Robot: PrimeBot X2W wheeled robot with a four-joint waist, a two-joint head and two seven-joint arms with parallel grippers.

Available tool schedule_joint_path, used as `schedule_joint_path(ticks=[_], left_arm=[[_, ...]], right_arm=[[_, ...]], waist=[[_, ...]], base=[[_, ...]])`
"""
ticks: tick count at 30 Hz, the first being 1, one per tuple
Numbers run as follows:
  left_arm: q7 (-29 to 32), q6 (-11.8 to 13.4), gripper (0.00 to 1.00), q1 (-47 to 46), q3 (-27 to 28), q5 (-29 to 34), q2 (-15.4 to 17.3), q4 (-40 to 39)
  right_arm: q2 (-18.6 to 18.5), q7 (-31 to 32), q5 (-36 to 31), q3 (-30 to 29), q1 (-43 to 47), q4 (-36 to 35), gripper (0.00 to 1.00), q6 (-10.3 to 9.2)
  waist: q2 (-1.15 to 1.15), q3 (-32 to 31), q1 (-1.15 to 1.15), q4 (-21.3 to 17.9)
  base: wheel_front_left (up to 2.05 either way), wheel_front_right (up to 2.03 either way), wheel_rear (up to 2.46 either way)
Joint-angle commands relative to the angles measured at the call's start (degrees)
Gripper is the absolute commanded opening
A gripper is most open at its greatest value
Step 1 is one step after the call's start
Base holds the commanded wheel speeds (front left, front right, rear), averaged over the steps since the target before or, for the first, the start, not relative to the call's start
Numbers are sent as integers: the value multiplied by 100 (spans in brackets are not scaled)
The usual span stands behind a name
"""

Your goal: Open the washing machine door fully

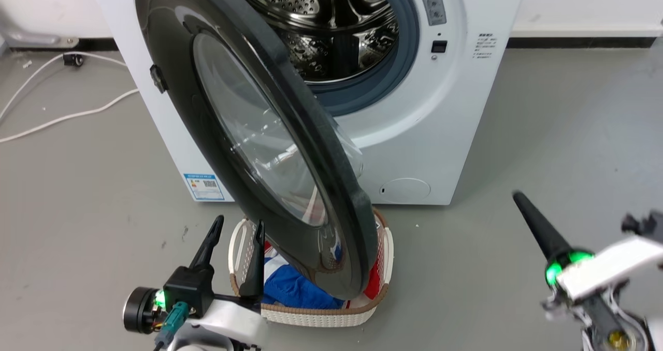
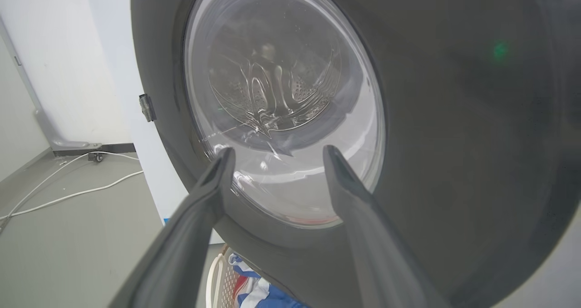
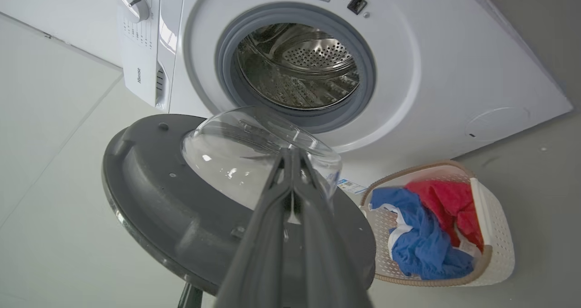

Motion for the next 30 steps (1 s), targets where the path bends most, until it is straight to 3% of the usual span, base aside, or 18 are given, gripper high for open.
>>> schedule_joint_path(ticks=[1, 4, 7, 8, 9, 10, 11, 13, 19, 30], left_arm=[[-14, -19, 100, 73, 13, 20, 13, 10], [-14, -23, 100, 147, 54, 9, 19, 16], [-14, -17, 100, 243, 129, -10, 28, -4], [-14, -17, 100, 243, 129, -10, 28, -4], [-14, -9, 100, 288, 163, -16, 31, -4], [-14, -3, 100, 310, 178, -21, 29, 1], [-14, -3, 100, 310, 178, -21, 29, 1], [-14, 5, 100, 386, 223, -34, 28, 8], [-14, 30, 100, 512, 270, -16, 32, 50], [-14, -3, 100, 808, 345, -32, 60, 97]], right_arm=[[3, -109, -98, -22, 168, -48, 0, 15], [17, -611, -677, -49, 599, -236, 0, 15], [-150, -1356, -1786, 62, 987, -479, 2, 15], [-150, -1356, -1786, 62, 987, -479, 2, 15], [-212, -1663, -2338, 198, 1081, -546, 65, 15], [-249, -1826, -2643, 257, 1099, -589, 95, 15], [-249, -1826, -2643, 257, 1099, -589, 95, 15], [-403, -2259, -3663, 406, 1146, -620, 100, 12], [-348, -2619, -4839, 366, 1228, -470, 100, 8], [-133, -2793, -5768, 95, 1704, -684, 100, 8]], waist=[[0, -56, 1, -38], [0, -119, 1, -83], [0, -141, 1, -157], [0, -141, 1, -157], [0, -156, 1, -191], [0, -165, 1, -205], [0, -165, 1, -205], [0, -203, 1, -236], [0, -307, 1, -243], [0, -526, 1, -221]], base=[[0, 0, 0], [0, 0, 0], [0, 0, 0], [0, 0, 0], [0, 0, 0], [0, 0, 0], [0, 0, 0], [0, 0, 0], [0, 0, 0], [0, 0, 0]])
